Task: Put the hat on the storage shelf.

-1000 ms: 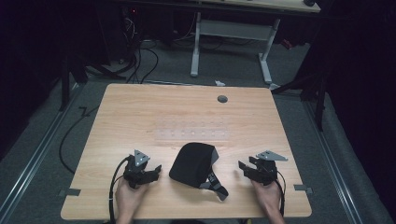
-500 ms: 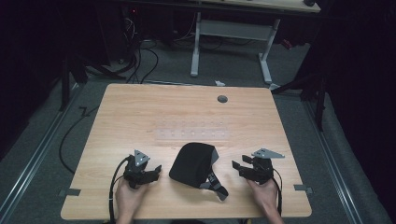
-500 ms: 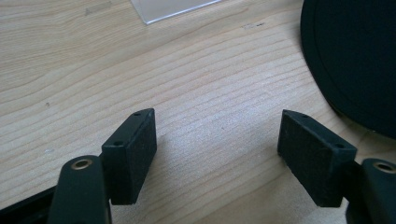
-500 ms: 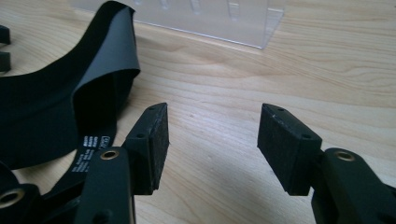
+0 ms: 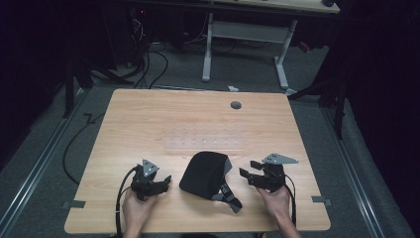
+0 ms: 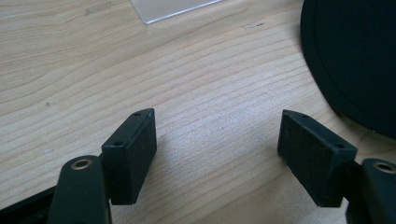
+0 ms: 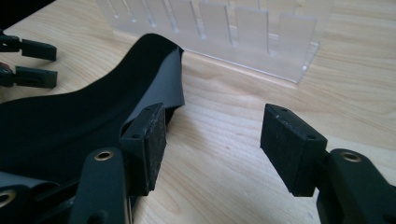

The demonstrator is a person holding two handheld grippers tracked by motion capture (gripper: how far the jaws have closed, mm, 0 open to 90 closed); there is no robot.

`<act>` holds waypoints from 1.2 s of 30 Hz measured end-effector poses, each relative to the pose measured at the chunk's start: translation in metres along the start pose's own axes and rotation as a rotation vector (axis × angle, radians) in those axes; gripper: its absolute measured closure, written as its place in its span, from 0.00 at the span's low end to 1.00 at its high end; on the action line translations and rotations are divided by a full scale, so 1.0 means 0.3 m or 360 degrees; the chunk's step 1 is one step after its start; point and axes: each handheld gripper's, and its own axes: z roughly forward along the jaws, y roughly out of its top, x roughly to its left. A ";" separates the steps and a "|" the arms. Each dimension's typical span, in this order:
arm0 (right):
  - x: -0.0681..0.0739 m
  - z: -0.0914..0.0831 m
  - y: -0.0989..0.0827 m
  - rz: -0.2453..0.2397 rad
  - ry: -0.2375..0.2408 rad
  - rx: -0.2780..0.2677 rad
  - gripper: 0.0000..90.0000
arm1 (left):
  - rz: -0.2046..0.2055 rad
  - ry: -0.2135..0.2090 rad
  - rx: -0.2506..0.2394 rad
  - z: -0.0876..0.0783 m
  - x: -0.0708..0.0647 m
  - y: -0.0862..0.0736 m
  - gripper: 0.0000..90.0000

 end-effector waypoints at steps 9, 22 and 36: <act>0.024 0.030 0.041 -0.0039 0.0070 0.0003 0.44 | 0.0000 -0.0001 0.0000 0.000 0.000 0.000 0.32; 0.044 0.101 0.075 -0.0046 0.0153 0.0037 0.41 | 0.0003 -0.0003 0.0001 0.000 -0.001 -0.001 0.31; 0.046 0.171 0.082 -0.0006 0.0195 0.0099 0.40 | 0.0004 -0.0003 0.0001 0.000 -0.001 -0.001 0.31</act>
